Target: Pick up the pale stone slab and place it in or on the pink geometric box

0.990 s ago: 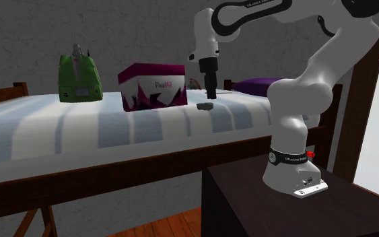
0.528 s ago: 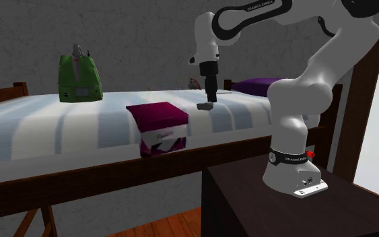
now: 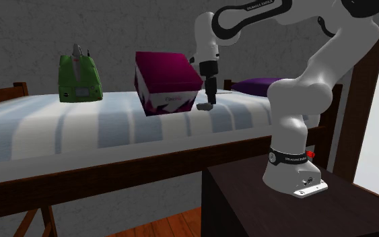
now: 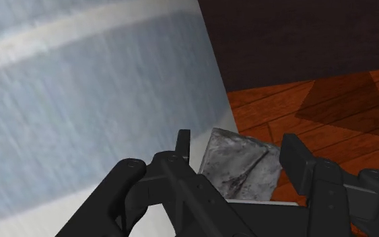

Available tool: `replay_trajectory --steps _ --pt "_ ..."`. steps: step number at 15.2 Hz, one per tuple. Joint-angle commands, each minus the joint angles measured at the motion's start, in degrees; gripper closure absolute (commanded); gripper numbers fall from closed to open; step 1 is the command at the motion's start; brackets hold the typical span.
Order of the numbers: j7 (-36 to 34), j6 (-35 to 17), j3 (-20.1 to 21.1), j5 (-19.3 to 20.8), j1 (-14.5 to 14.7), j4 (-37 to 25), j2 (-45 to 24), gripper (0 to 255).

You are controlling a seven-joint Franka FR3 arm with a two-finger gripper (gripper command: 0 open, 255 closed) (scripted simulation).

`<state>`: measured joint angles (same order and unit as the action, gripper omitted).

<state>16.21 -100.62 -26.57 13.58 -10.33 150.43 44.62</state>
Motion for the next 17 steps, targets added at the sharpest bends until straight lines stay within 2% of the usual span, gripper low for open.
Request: replay_trajectory --steps 1,4,11,12,13,15,17 --pt "-0.05 -0.58 -0.2 1.07 -0.1 0.43 -0.3 255" --pt "-0.06 0.0 0.12 0.9 -0.23 0.12 -0.03 255" --pt "-0.05 5.5 1.86 -0.48 -0.06 -4.71 0.59 255" --pt "-0.05 4.66 1.64 -0.39 -0.02 -4.2 0.3 255" --pt "-0.05 4.66 1.65 -0.39 -0.02 -4.2 0.3 0" --pt "-7.04 -2.74 4.52 -1.1 -0.94 -0.13 2.07 0" --pt "-9.25 -5.97 5.32 -1.11 -1.27 1.76 2.31 0"
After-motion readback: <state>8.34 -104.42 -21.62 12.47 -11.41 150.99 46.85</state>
